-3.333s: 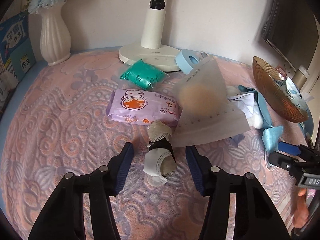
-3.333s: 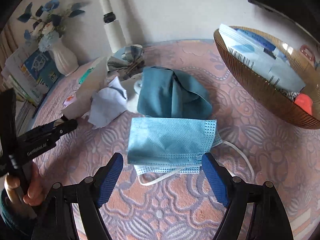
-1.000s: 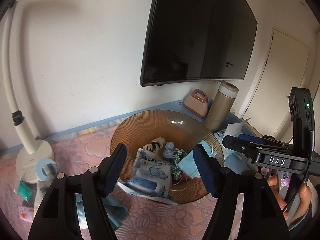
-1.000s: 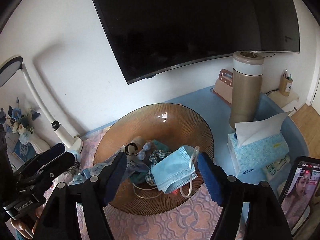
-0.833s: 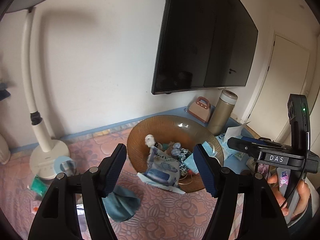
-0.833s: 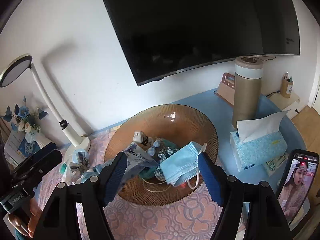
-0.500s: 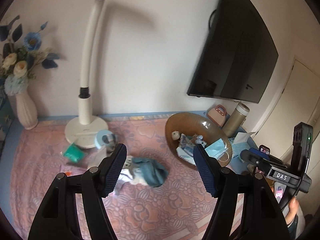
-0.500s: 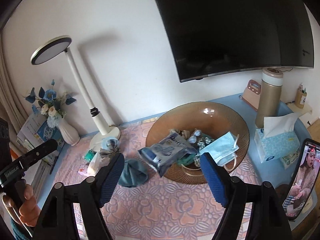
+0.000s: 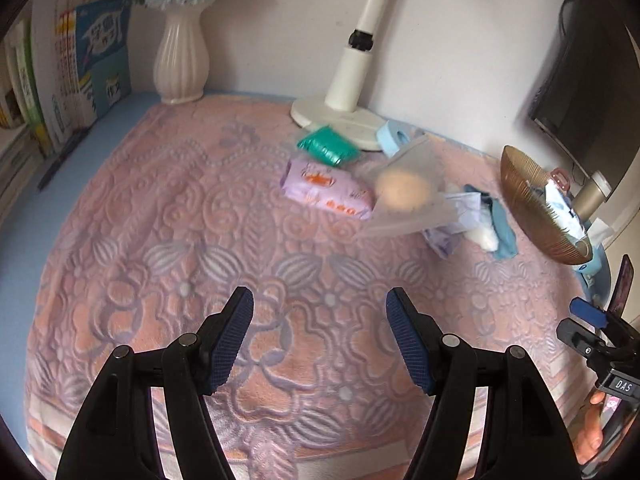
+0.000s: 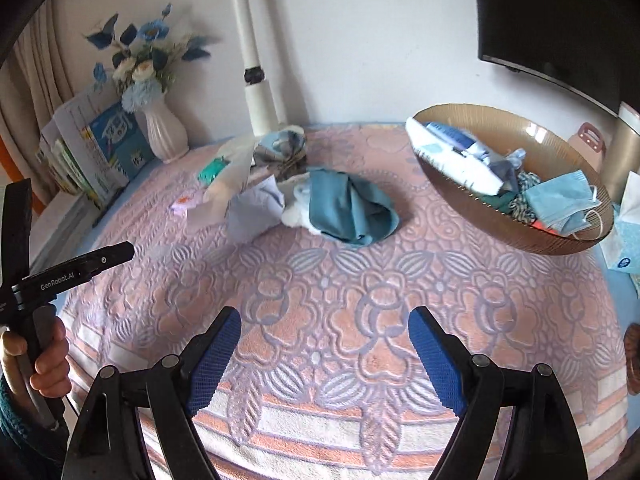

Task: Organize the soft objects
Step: 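Return both tools to the remaining items on the bed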

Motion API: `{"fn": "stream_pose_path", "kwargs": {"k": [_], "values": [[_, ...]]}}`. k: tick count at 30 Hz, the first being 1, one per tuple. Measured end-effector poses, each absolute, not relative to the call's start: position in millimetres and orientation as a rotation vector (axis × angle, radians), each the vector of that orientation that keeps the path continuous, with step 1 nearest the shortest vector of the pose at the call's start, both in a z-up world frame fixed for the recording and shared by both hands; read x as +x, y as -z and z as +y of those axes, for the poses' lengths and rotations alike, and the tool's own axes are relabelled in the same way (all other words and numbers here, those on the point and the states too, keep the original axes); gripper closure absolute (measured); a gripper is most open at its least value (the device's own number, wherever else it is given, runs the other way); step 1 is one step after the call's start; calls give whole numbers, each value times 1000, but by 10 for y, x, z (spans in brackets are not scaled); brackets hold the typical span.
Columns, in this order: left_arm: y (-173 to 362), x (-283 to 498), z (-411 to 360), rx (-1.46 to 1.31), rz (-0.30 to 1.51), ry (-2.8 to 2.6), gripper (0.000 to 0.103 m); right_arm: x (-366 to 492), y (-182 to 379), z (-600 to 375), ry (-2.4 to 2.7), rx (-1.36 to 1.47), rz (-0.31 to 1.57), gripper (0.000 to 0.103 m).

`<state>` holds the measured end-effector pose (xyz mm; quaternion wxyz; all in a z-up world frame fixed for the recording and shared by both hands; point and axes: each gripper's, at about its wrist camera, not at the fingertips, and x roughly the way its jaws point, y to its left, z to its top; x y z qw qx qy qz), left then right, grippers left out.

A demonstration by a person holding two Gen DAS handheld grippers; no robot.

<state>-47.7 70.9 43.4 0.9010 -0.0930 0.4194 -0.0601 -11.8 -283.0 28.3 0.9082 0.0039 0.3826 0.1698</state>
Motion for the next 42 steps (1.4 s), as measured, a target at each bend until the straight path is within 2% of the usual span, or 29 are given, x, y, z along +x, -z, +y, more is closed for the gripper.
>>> {"fn": "stream_pose_path", "kwargs": {"k": [4, 11, 19, 28, 30, 36, 42], "values": [[-158, -456, 775, -213, 891, 135, 36, -93, -84, -2611, -354, -58, 784, 18], [-99, -513, 851, -264, 860, 182, 36, 54, 250, -2628, -359, 5, 864, 18], [-133, -534, 828, -231, 880, 153, 36, 30, 138, -2778, -408, 119, 870, 18], [-716, -125, 807, -122, 823, 123, 36, 479, -652, -2316, -545, 209, 829, 19], [-666, 79, 806, -122, 829, 94, 36, 696, -679, -2173, -547, 220, 833, 26], [-314, 536, 756, -197, 842, 100, 36, 1236, -496, -1787, -577, 233, 914, 27], [-160, 470, 967, -334, 813, 121, 36, 1451, -290, -1521, -589, 171, 949, 33]]}}
